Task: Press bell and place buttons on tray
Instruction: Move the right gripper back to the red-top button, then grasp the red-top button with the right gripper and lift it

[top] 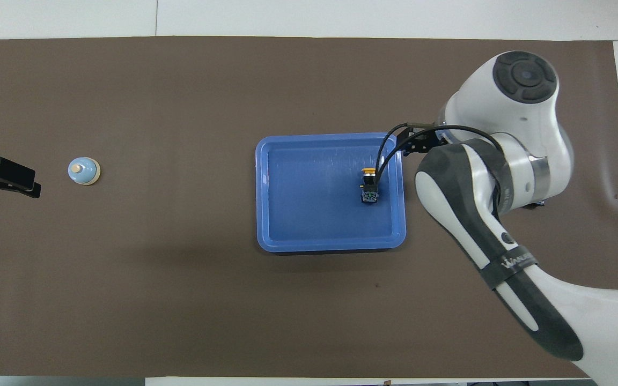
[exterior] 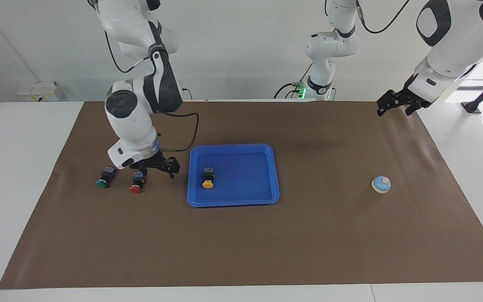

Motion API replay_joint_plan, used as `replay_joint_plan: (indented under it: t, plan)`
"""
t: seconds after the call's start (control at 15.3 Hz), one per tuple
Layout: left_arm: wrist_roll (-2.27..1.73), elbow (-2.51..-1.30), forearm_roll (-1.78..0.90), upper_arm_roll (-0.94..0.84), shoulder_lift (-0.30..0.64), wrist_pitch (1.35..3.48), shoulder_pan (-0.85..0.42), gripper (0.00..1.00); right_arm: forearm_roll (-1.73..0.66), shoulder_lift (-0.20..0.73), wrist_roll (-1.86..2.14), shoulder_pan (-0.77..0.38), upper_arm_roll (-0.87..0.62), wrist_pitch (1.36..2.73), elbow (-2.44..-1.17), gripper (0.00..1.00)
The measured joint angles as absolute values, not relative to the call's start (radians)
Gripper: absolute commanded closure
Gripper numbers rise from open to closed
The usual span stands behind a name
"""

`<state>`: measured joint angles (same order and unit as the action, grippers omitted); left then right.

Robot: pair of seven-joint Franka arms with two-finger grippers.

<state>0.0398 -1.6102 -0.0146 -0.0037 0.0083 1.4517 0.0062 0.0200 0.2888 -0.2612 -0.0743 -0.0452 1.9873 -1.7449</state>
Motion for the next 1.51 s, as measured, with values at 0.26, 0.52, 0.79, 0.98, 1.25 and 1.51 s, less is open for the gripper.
replay_joint_plan:
  t: [0.26,0.52,0.79,0.98,1.25,1.51]
  plan:
    - [0.04,-1.61,-0.015,-0.004,0.008,1.452,0.006,0.0,0.026,0.287,-0.181,0.024,-0.043,2.155,-1.876,0.0]
    - [0.04,-1.61,-0.015,-0.004,0.008,1.452,0.006,0.0,0.027,0.287,-0.169,0.048,-0.045,2.318,-2.007,0.0]
    - [0.04,-1.61,-0.015,-0.004,0.008,1.452,0.006,0.0,0.027,0.285,-0.169,0.047,-0.049,2.372,-2.081,0.0]
    - [0.04,-1.61,-0.015,-0.004,0.008,1.452,0.006,0.0,0.027,0.278,-0.169,0.048,-0.048,2.382,-2.117,1.0]
    - [0.04,-1.61,-0.015,-0.004,0.008,1.452,0.006,0.0,0.027,0.261,-0.163,0.048,-0.048,2.382,-2.127,1.0]
    - [0.04,-1.61,-0.015,-0.004,0.008,1.452,0.006,0.0,0.027,0.255,-0.137,0.046,-0.053,2.359,-2.119,1.0]
